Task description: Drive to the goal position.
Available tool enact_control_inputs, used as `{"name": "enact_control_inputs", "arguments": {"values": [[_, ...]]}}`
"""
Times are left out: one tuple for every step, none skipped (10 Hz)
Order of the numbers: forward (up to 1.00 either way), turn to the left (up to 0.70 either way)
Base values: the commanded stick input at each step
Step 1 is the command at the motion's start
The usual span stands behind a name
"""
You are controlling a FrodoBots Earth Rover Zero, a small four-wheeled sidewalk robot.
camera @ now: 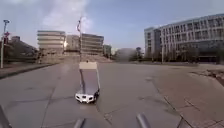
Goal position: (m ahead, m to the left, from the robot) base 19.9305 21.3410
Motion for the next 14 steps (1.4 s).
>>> {"name": "enact_control_inputs", "arguments": {"values": [[0.7,0.14],[0.7,0.14],[0.7,0.14],[0.7,0.12],[0.7,0.02],[0.7,0.0],[0.7,0.0],[0.7,0.0],[0.55,0.0],[0.0,0.0],[0.0,0.0],[0.0,0.0],[0.0,0.0],[0.0,0.0]]}}
